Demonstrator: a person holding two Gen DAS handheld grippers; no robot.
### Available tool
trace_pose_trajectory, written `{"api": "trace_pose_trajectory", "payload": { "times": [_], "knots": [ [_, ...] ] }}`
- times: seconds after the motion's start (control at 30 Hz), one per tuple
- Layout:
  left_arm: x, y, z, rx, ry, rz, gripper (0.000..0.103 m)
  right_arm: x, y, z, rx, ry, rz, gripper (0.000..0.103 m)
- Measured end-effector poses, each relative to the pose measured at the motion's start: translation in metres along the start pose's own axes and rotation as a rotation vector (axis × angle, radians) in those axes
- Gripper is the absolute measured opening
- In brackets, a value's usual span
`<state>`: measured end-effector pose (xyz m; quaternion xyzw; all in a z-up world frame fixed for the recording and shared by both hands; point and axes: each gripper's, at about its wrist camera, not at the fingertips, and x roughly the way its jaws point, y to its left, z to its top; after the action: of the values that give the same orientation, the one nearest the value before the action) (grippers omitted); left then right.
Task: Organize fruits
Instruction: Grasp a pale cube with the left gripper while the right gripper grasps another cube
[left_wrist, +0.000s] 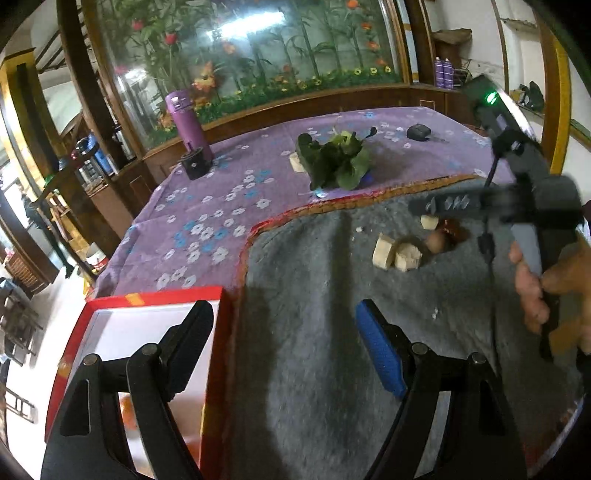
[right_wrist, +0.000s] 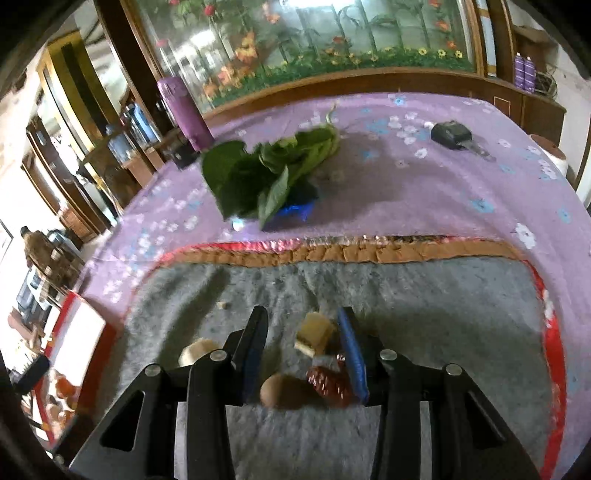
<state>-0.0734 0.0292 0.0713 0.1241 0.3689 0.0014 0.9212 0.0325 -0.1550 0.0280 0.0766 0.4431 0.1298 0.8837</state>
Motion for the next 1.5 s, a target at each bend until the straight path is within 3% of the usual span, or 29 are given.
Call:
{"api": "trace_pose_trajectory", "payload": {
  "times": [0.1,0.27,0.4,0.53,0.73,0.87,1.17,1.5],
  "knots": [
    [0.014,-0.004,0.008,0.018,0.017,-0.033,0.08,0.012,-0.006,-0.001,-0.011,0.027,-0.026,0.021],
    [0.034,-0.021,0.02,0.06,0.054,-0.109,0.08,0.009,-0.024,-0.001,0.044,0.044,0.064,0.02],
    [0.047,-0.036,0.029,0.095,0.061,-0.14,0.08,-0.002,-0.041,0.003,0.14,0.032,0.201,0.02],
    [0.062,-0.051,0.034,0.136,0.087,-0.151,0.079,-0.012,-0.053,0.007,0.185,-0.003,0.228,0.02],
    [0.074,-0.058,0.043,0.138,0.105,-0.183,0.068,-0.012,-0.059,0.007,0.227,0.013,0.24,0.02],
    [0.077,-0.057,0.045,0.146,0.11,-0.241,0.045,-0.017,-0.063,0.007,0.246,-0.004,0.247,0.02],
    [0.077,-0.057,0.044,0.169,0.105,-0.339,0.017,-0.017,-0.066,0.007,0.26,-0.006,0.235,0.02],
    [0.08,-0.046,0.042,0.031,0.115,-0.394,0.014,-0.019,-0.066,0.007,0.259,-0.019,0.243,0.02]
  ]
}}
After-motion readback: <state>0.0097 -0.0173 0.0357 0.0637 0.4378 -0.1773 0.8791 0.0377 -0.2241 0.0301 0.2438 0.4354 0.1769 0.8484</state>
